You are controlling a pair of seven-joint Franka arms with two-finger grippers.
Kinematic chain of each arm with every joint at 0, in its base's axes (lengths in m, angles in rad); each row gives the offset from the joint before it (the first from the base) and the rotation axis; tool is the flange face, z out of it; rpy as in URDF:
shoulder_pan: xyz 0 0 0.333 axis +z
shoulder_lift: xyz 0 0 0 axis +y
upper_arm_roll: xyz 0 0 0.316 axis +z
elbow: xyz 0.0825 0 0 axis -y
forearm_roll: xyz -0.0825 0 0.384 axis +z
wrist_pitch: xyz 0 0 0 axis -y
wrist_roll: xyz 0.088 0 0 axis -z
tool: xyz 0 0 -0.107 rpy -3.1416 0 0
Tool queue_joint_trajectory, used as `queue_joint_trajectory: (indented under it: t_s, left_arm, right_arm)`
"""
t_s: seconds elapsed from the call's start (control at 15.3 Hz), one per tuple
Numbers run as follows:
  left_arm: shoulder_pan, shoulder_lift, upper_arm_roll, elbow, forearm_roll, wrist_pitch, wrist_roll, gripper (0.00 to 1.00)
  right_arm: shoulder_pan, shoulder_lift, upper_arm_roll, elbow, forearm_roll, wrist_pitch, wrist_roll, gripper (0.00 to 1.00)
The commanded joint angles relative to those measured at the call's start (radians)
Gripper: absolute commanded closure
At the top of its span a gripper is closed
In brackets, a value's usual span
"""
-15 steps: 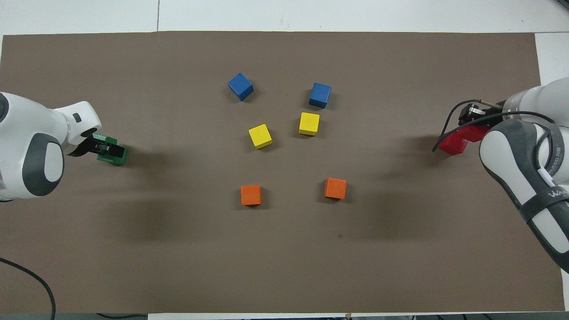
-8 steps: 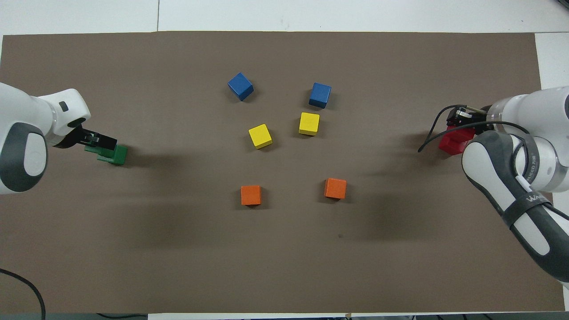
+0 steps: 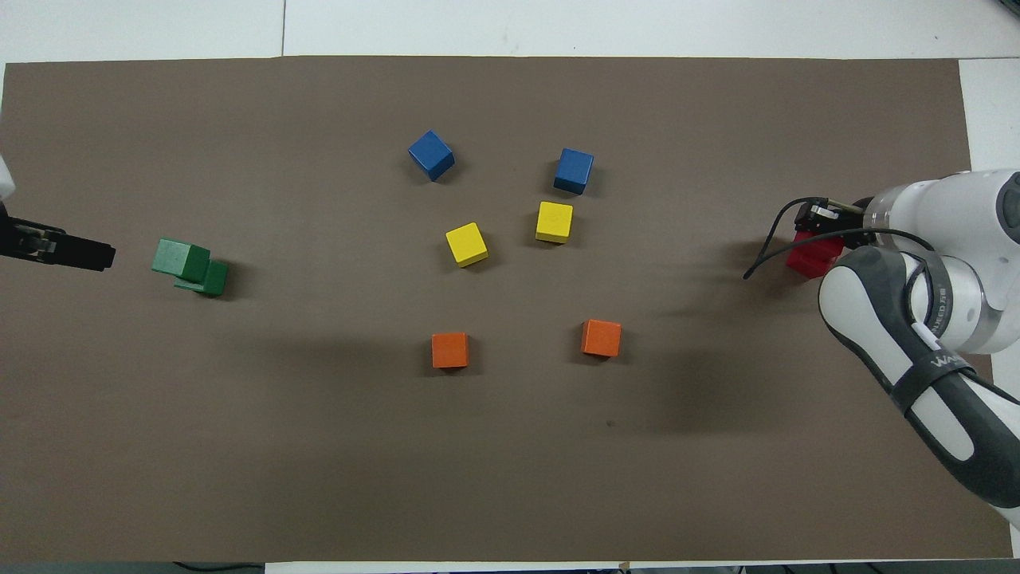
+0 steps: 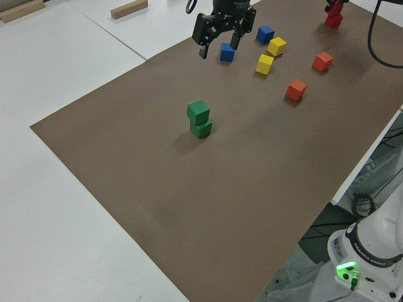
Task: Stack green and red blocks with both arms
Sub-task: 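Stack the green cube and open the left gripper while the right gripper lowers red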
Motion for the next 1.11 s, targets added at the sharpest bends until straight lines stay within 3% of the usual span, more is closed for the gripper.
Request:
queue_joint_trajectory:
  t_s: [0.0,0.2,0.39,0.46,0.59,0.78,1.04]
  left_arm:
    - [-0.016,0.059,0.006,0.136,-0.04,-0.09,-0.04,0.0]
    - [-0.052,0.105,0.006,0.23,-0.038,-0.178,-0.047,0.0]
    - [-0.088,0.099,0.001,0.22,-0.034,-0.149,-0.135,0.0]
    - [-0.098,0.099,0.0,0.221,-0.032,-0.155,-0.14,0.0]
    - [-0.114,0.089,0.001,0.189,-0.02,-0.144,-0.143,0.0]
    - [-0.085,0.041,0.009,0.074,-0.02,-0.026,-0.136,0.0]
    - [-0.074,0.038,0.011,0.066,-0.017,-0.008,-0.134,0.0]
  right_arm:
    - [-0.007,-0.023,0.002,-0.047,0.016,0.02,-0.017,1.0]
    - [-0.014,-0.025,0.004,-0.05,0.016,0.017,-0.026,1.0]
    - [-0.015,-0.028,0.004,-0.057,0.016,0.018,-0.022,1.0]
    - [-0.015,-0.028,0.004,-0.059,0.016,0.018,-0.02,0.93]
    - [-0.015,-0.028,0.002,-0.059,0.016,0.021,-0.023,0.03]
    - [-0.015,-0.028,0.002,-0.059,0.016,0.021,-0.025,0.0]
    - [-0.012,-0.026,0.002,-0.045,0.015,0.0,-0.025,0.0]
